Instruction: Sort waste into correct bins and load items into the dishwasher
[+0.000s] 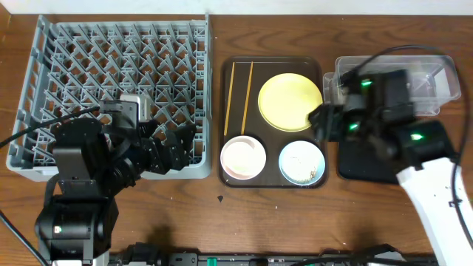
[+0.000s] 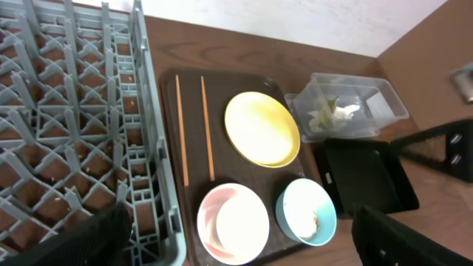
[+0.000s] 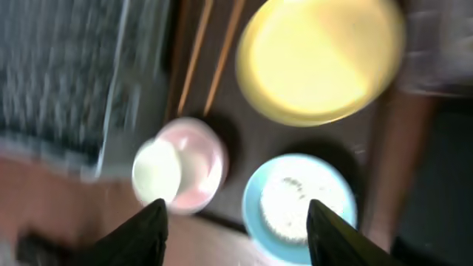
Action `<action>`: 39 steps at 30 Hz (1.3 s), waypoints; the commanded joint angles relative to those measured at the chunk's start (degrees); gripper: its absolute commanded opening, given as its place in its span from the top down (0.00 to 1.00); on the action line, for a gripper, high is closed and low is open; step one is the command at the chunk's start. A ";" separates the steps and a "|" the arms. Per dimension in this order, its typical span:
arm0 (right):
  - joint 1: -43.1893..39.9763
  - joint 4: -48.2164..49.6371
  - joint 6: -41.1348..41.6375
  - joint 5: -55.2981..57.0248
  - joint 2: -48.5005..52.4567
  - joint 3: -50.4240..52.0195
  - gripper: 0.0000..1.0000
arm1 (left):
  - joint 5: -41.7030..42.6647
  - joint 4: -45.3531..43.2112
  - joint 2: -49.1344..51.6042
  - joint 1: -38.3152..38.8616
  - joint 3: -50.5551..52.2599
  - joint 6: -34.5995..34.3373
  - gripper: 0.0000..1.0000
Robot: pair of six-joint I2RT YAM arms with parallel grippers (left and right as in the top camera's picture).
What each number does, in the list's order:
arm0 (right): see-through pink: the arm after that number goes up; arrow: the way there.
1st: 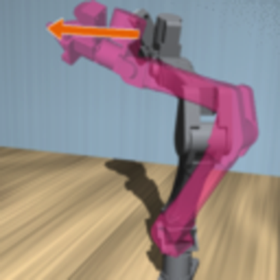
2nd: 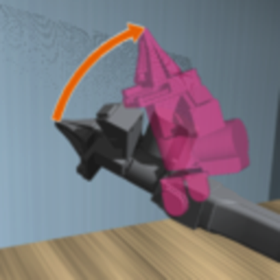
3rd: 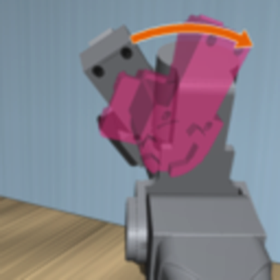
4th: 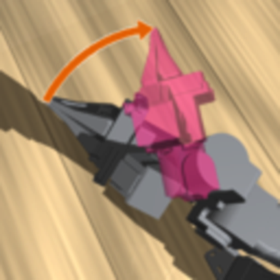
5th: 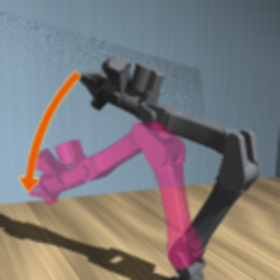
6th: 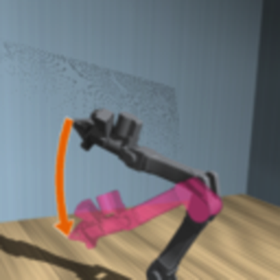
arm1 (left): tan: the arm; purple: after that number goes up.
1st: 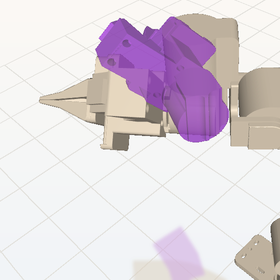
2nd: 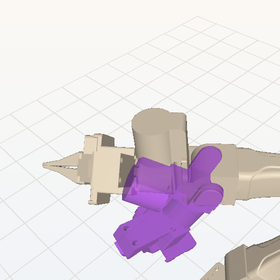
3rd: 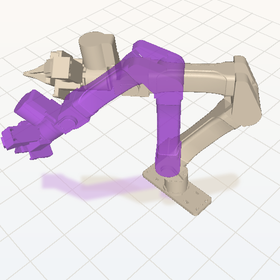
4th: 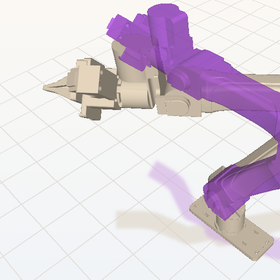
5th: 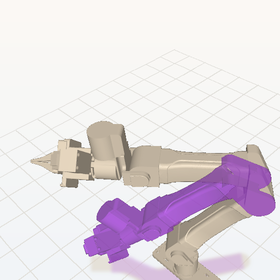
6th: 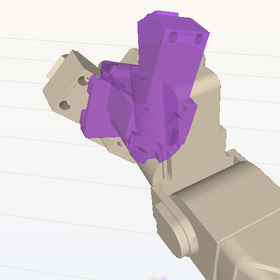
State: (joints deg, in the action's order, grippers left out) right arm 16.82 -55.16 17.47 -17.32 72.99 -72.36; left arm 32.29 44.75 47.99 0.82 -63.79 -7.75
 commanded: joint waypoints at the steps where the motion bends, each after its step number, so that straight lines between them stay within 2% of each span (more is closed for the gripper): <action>1: 7.67 -0.61 -8.02 -2.10 2.45 0.59 0.45 | 1.84 0.02 -0.26 -0.13 -0.96 -0.52 0.04; 8: 19.17 3.76 -7.15 6.16 12.76 0.85 0.50 | 0.22 3.52 -0.13 -0.13 -0.96 -0.50 0.04; 16: 22.14 10.97 -4.20 8.26 24.72 0.85 0.54 | -7.19 13.62 -0.13 -0.13 -0.96 -0.50 0.05; 19: 22.60 11.69 -4.17 8.35 28.44 0.85 0.64 | -7.69 14.43 -0.13 -0.13 -0.96 -0.50 0.05; 22: 22.56 11.21 -2.73 8.28 30.42 0.85 0.93 | -7.69 14.36 -0.15 -0.13 -0.96 -0.50 0.04; 23: 22.36 11.04 -2.23 8.28 30.32 0.81 0.98 | -7.67 14.32 -0.15 -0.13 -0.96 -0.50 0.04; 28: 20.35 10.47 -2.29 8.04 25.42 0.61 0.99 | -7.28 12.74 -0.13 -0.13 -0.96 -0.90 0.04; 31: 17.27 9.29 -3.15 6.54 19.52 0.42 0.99 | -6.71 10.91 -0.13 -0.13 -0.96 -4.66 0.04; 36: 8.13 11.26 -14.40 -12.33 7.82 0.42 0.99 | 7.28 4.94 1.22 -0.13 -0.96 -6.32 0.04; 39: 3.37 14.69 -16.11 -25.70 3.78 0.42 0.99 | 16.79 0.46 3.19 -0.13 -0.96 -8.33 0.04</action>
State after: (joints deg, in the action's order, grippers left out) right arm 23.51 -42.02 6.81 -25.04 80.14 -71.57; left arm 35.90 47.81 49.25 0.78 -63.79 -13.28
